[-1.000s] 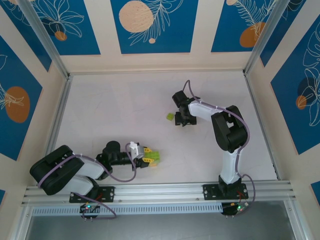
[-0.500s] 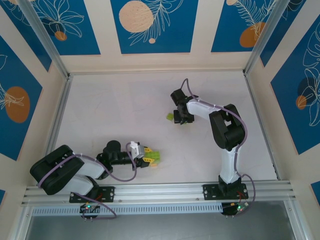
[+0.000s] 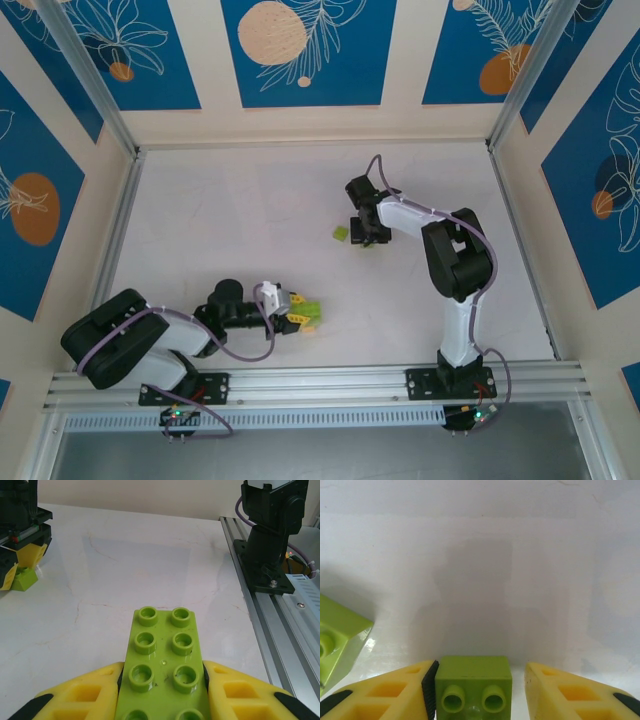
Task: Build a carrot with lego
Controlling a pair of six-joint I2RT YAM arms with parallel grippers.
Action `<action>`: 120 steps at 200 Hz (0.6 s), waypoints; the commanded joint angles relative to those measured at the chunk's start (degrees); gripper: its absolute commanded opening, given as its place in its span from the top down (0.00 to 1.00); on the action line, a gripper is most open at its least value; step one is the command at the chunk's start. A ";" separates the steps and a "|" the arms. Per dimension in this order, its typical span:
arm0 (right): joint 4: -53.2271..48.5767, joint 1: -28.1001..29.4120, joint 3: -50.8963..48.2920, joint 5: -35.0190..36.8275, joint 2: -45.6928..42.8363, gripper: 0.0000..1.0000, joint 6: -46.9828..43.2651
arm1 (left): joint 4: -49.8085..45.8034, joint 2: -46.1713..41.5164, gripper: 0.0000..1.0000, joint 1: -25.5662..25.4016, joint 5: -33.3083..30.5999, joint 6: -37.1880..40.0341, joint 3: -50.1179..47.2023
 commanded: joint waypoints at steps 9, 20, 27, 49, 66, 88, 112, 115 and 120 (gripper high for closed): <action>0.52 -0.47 -0.45 -2.33 -1.94 0.51 -0.05 | -0.81 0.94 0.75 0.26 1.97 1.82 1.02; 0.64 -0.60 -0.67 -2.75 -1.94 0.51 -0.07 | -1.09 0.94 0.75 0.31 1.90 1.82 1.11; 0.75 -0.68 -0.80 -2.96 -1.87 0.51 -0.07 | -1.10 0.94 0.75 0.33 1.86 1.85 1.18; 1.17 -0.69 -1.18 -3.57 -2.02 0.53 -0.06 | -1.38 1.11 0.75 0.29 1.78 1.91 1.30; 1.42 -0.77 -1.53 -4.38 -2.28 0.52 -0.15 | -1.47 1.14 0.75 0.30 1.80 1.91 1.31; 1.50 -1.02 -1.79 -5.26 -3.05 0.51 -0.33 | -1.50 1.12 0.75 0.25 1.77 1.91 1.41; 1.44 -1.51 -2.47 -6.03 -4.26 0.51 -0.51 | -1.57 1.12 0.75 0.28 1.74 1.90 1.43; 1.52 -1.63 -2.60 -6.15 -4.37 0.52 -0.51 | -1.64 1.12 0.75 0.30 1.72 1.91 1.40; 1.57 -1.78 -2.73 -6.41 -4.59 0.51 -0.51 | -1.60 1.12 0.75 0.23 1.70 1.91 1.43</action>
